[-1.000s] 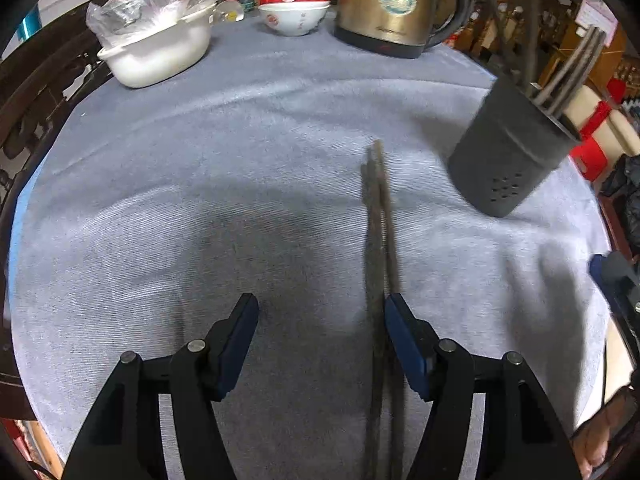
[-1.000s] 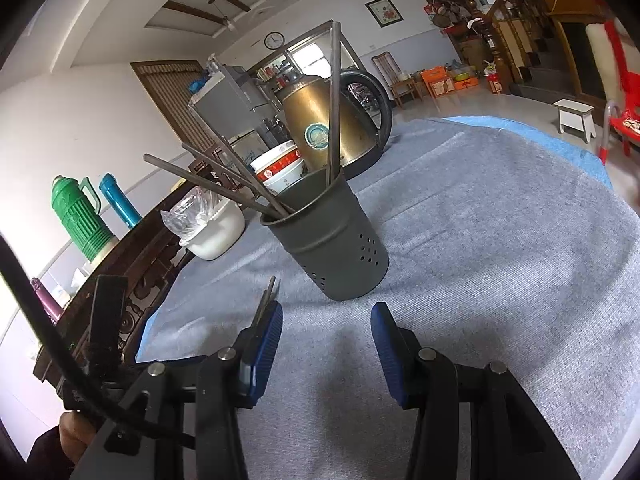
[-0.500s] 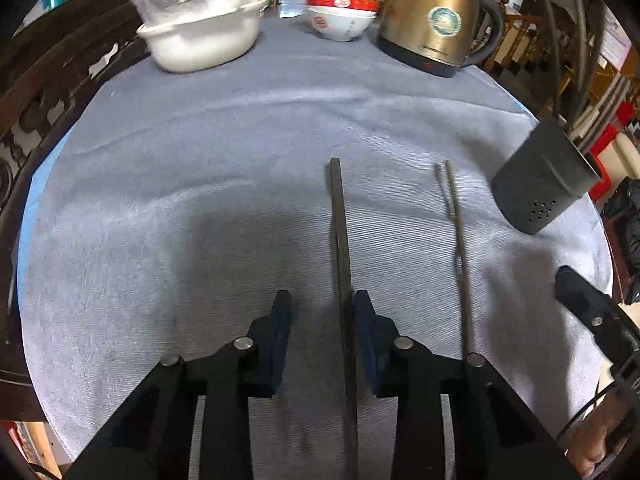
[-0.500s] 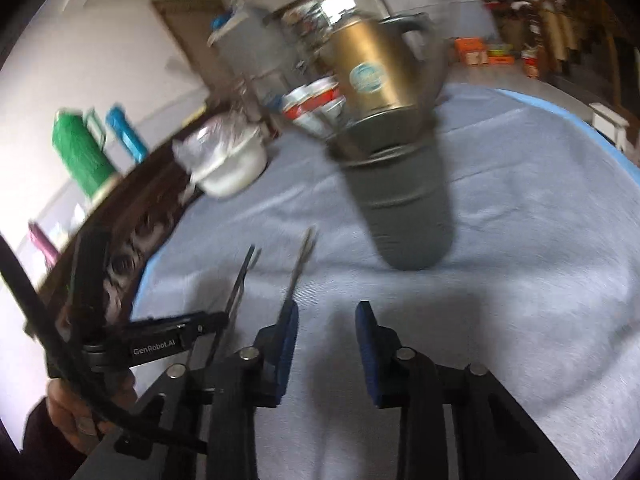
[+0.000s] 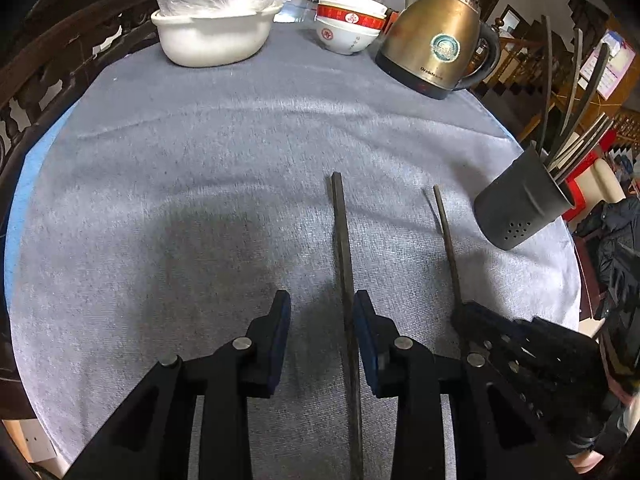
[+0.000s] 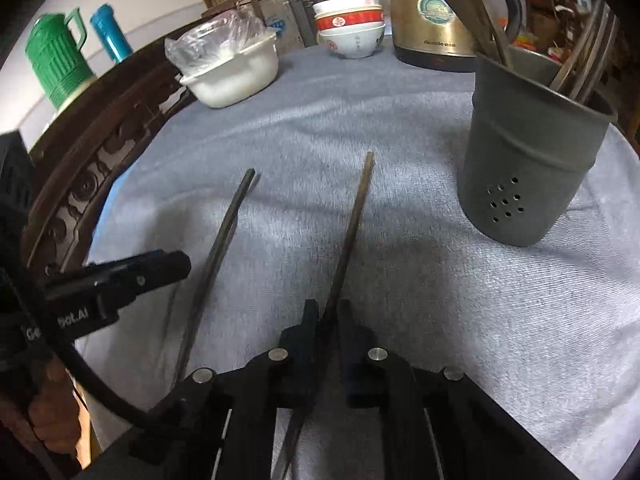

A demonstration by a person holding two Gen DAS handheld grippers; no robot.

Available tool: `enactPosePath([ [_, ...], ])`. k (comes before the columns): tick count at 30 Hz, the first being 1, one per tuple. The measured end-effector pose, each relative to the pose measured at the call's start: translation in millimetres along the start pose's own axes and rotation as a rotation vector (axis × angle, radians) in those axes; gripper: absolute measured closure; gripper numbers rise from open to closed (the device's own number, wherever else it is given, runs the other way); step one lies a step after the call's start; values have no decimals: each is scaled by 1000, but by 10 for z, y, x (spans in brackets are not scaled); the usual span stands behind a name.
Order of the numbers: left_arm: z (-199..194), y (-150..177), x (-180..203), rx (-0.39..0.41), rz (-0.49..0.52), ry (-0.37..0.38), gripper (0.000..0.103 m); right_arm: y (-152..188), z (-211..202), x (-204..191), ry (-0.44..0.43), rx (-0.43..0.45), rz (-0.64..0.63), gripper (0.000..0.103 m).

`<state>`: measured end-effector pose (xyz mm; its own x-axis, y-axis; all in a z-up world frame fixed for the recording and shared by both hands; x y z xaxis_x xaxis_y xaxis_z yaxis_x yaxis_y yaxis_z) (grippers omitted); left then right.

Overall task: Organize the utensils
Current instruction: 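Close the left tool on one chopstick while the right tool grasps another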

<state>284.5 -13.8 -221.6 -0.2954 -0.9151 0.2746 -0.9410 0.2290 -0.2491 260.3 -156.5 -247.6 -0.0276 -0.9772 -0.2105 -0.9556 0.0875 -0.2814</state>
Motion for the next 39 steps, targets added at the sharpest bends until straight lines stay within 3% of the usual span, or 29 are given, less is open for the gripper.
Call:
enactPosePath([
  [6, 72, -106, 75, -32, 14, -11, 70, 243, -143, 238, -18, -51, -7, 95],
  [11, 238, -214, 215, -42, 57, -60, 70, 249, -172, 390, -101, -86, 68, 92],
  [12, 245, -209, 240, -41, 66, -70, 78, 224, -159, 388, -101, -82, 77, 92],
  [13, 259, -188, 259, -49, 71, -56, 95, 202, -154, 400, -98, -76, 85, 91],
  [20, 259, 18, 412, -83, 174, 25, 94, 23, -94, 476, -112, -54, 130, 90],
  [21, 251, 20, 397, -87, 176, 28, 89, 26, -99, 480, -114, -52, 127, 90],
  [24, 209, -32, 346, -75, 163, 27, 51, 117, -138, 498, -118, -59, 102, 90],
  [25, 198, -54, 333, -65, 158, 24, 49, 149, -150, 514, -123, -63, 105, 90],
  [29, 212, -207, 279, -56, 135, 10, 49, 102, -202, 574, -115, -28, 127, 89],
  [36, 307, -418, 416, -73, 164, -78, 50, -206, -122, 511, -61, -8, 151, 86],
  [39, 411, -471, 429, -102, 170, -80, 65, -300, -20, 486, -19, -41, 164, 84],
])
Point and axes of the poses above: each gripper's, at about its wrist camera, not at the fingertips, and z roughly the way its jaws point, x to its right, y to its underside, the point moved 3 cm from there along z, roughly the way its jaws point, and after that the axes turned 12 degrees about -x, right-handed, at the moved point
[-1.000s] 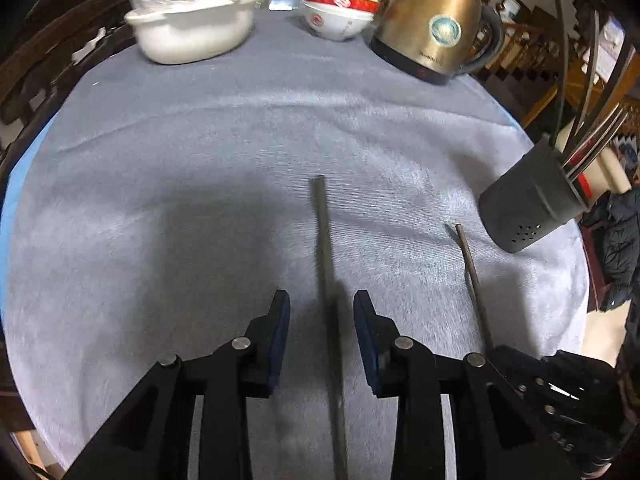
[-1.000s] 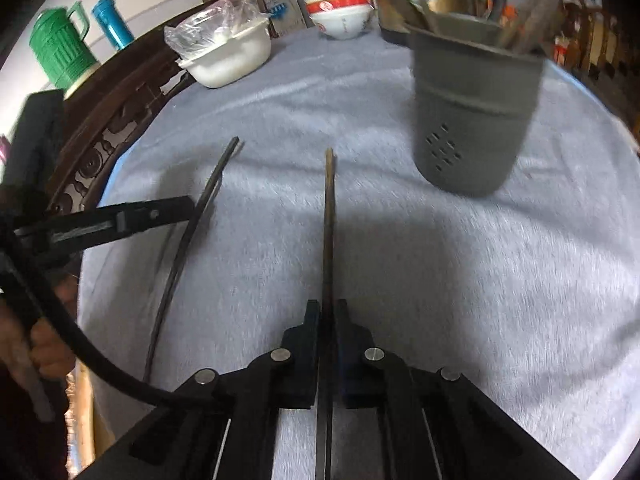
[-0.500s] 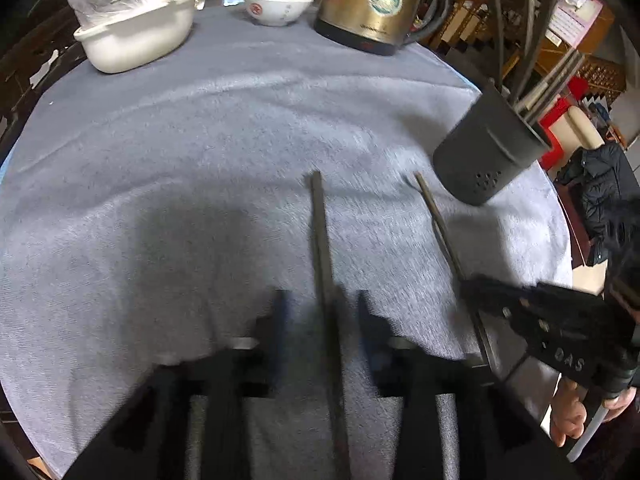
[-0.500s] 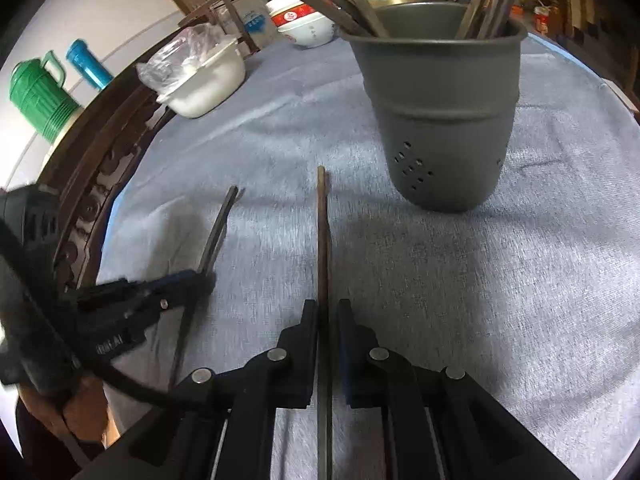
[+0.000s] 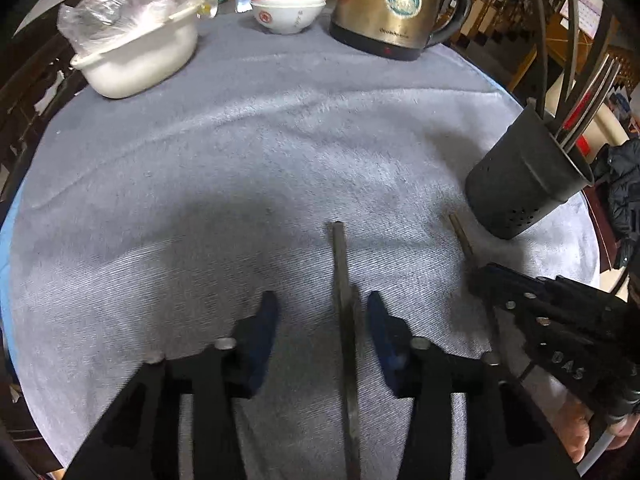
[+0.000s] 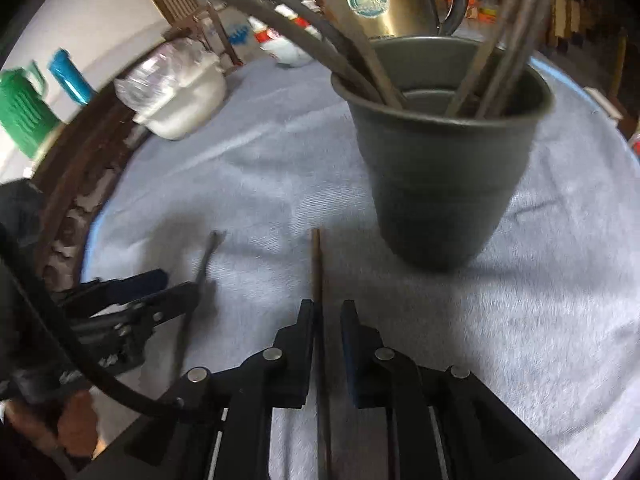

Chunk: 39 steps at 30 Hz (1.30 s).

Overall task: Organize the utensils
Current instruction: 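Close the left tool on one chopstick while the right tool grasps another, then lift both chopsticks over the grey cup and lower them inside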

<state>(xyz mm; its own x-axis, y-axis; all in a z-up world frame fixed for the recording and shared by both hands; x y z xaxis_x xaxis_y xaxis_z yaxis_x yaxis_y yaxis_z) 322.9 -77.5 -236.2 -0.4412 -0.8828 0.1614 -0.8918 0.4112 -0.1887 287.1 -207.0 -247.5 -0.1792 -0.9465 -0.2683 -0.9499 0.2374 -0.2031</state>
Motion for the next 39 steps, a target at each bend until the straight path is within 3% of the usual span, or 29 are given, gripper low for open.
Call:
enactPosePath([
  [4, 49, -52, 38, 3, 14, -25, 77, -42, 22, -30, 42, 7, -2, 85],
  [6, 57, -69, 30, 3, 9, -15, 93, -53, 27, -41, 57, 9, -13, 90],
  [7, 65, -80, 25, -2, 3, 0, 95, -56, 28, -31, 51, 10, -15, 95],
  [13, -185, 42, -42, 63, -49, 17, 96, 29, -186, 28, -41, 61, -33, 97],
  [25, -1304, 317, 111, 322, -48, 18, 97, 327, -1317, -124, -211, 372, -154, 97],
  [34, -2024, 457, 384, 497, -4, 14, 97, 553, -2024, -41, -244, 575, -142, 97],
  [39, -2230, 431, 542, 553, 25, 13, 97, 522, -2239, 58, -248, 647, -110, 97],
])
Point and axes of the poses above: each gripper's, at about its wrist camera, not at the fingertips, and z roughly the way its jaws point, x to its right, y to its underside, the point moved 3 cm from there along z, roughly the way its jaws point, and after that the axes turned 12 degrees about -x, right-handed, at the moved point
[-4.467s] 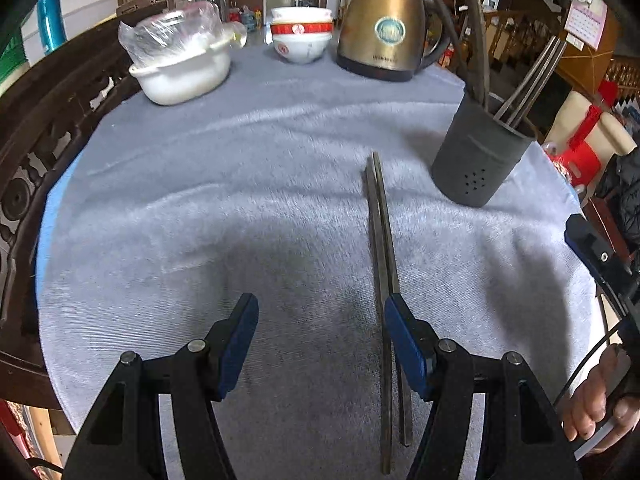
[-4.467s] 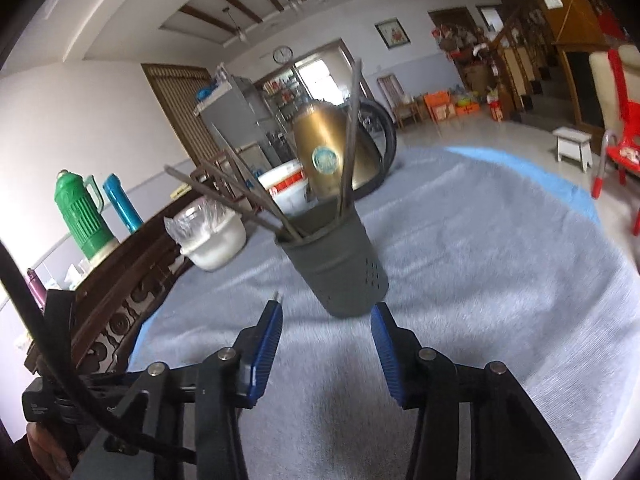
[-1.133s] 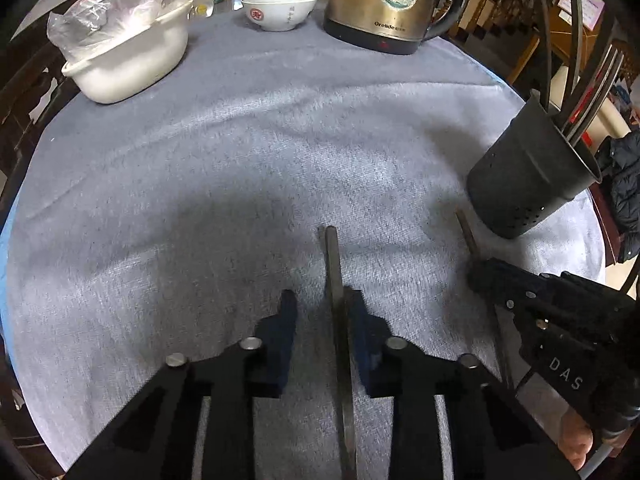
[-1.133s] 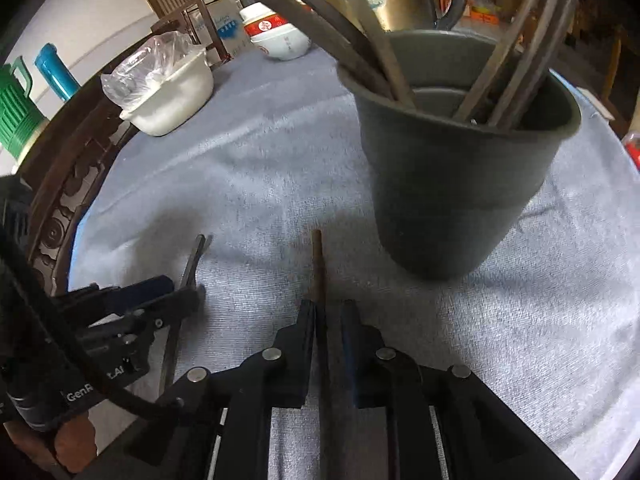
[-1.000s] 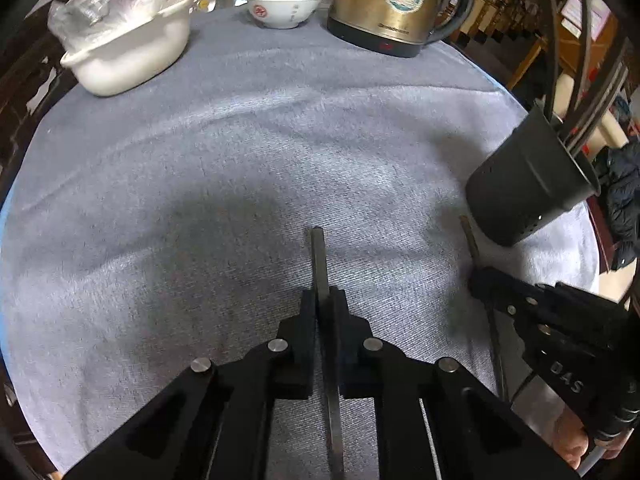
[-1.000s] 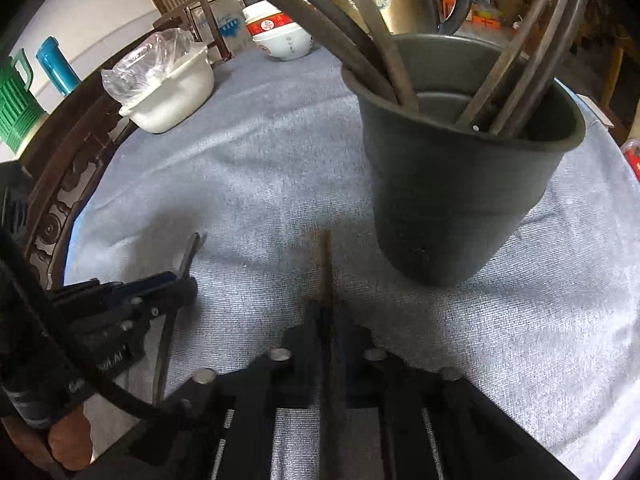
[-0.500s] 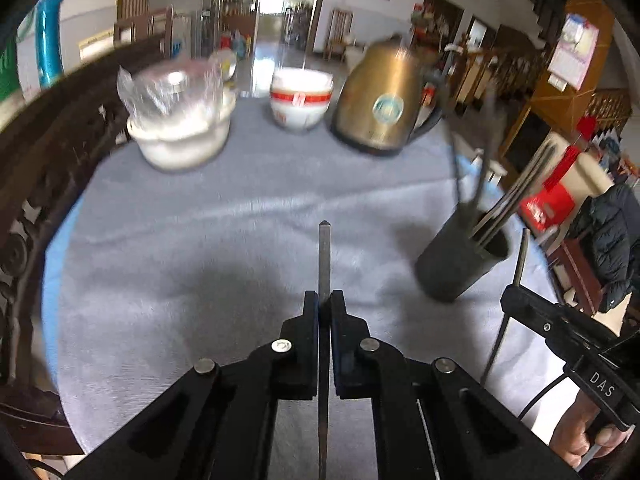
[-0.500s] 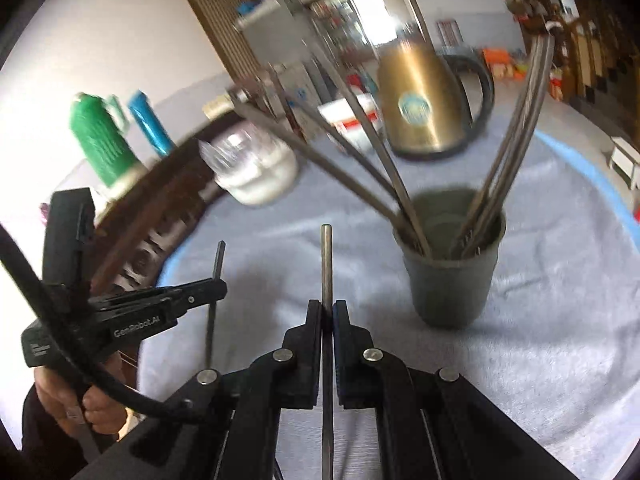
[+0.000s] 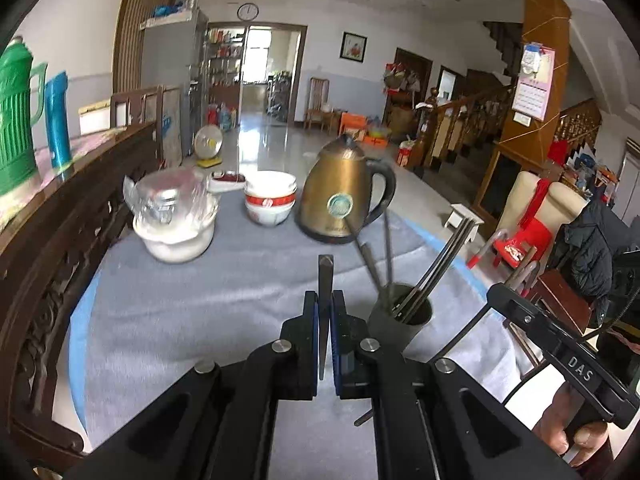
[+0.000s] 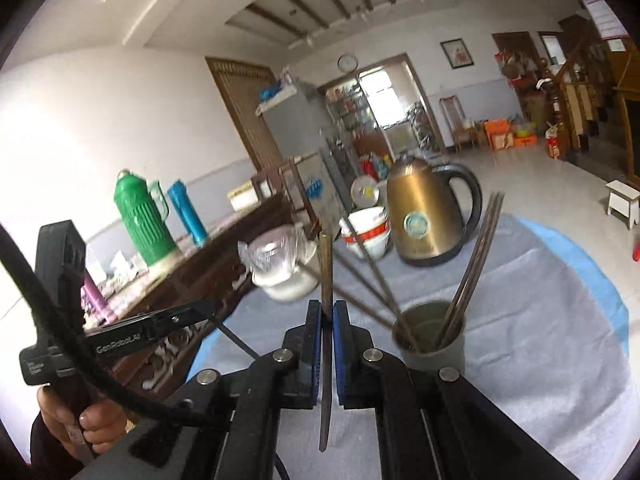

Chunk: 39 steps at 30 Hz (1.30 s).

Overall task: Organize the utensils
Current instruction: 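Lift both chopsticks over the grey cup and lower them inside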

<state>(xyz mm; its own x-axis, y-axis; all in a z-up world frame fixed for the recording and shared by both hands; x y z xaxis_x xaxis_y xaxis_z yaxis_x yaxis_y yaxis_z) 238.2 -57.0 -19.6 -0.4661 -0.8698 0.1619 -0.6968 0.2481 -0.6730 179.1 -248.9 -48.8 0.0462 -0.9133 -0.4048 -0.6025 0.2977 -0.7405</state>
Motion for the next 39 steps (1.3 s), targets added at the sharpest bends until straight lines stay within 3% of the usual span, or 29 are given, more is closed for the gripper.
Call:
enactPosePath([
  [12, -215, -438, 382, 79, 47, 39, 97, -471, -356, 235, 71, 133, 35, 97],
  [23, -331, -806, 725, 197, 49, 96, 97, -758, -536, 301, 221, 296, 36, 97],
  [28, -117, -847, 770, 204, 10, 110, 97, -738, -373, 378, 268, 299, 49, 97],
  [39, 336, -639, 766, 146, -26, 85, 97, -569, -154, 484, 272, 230, 74, 97],
])
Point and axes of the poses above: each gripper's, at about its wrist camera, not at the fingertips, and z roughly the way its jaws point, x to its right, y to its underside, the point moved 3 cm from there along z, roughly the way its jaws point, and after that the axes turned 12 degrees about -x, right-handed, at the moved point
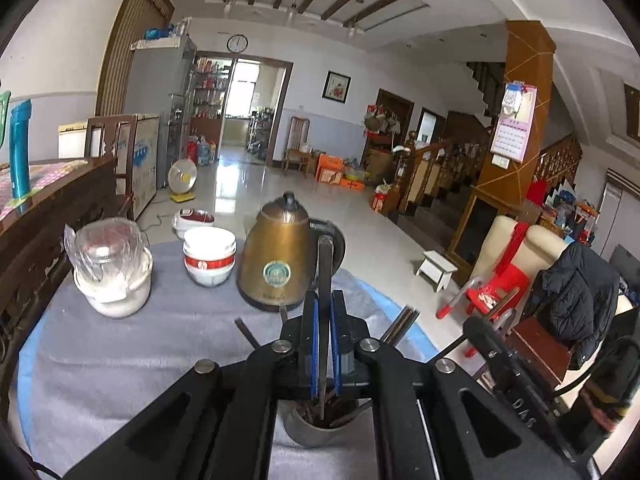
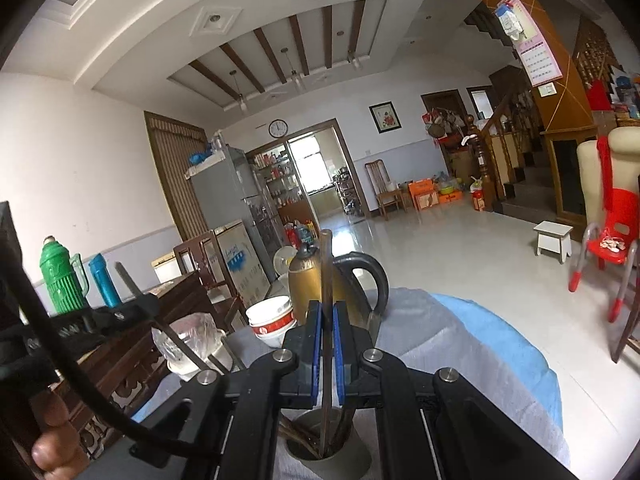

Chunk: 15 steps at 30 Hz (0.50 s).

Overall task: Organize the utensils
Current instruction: 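Lift both chopsticks over the grey cup and lower them inside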

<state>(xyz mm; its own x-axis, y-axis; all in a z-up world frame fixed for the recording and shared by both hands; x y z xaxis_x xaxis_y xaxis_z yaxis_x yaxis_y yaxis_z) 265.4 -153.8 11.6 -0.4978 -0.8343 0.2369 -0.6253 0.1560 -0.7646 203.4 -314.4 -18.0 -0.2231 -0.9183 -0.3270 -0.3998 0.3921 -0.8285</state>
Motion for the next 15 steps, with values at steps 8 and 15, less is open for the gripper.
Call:
enactPosePath([
  [8, 30, 108, 69, -16, 32, -37, 97, 31, -4, 12, -3, -1, 17, 97],
  [15, 37, 167, 119, -18, 63, -80, 97, 42, 7, 44, -8, -6, 23, 97],
])
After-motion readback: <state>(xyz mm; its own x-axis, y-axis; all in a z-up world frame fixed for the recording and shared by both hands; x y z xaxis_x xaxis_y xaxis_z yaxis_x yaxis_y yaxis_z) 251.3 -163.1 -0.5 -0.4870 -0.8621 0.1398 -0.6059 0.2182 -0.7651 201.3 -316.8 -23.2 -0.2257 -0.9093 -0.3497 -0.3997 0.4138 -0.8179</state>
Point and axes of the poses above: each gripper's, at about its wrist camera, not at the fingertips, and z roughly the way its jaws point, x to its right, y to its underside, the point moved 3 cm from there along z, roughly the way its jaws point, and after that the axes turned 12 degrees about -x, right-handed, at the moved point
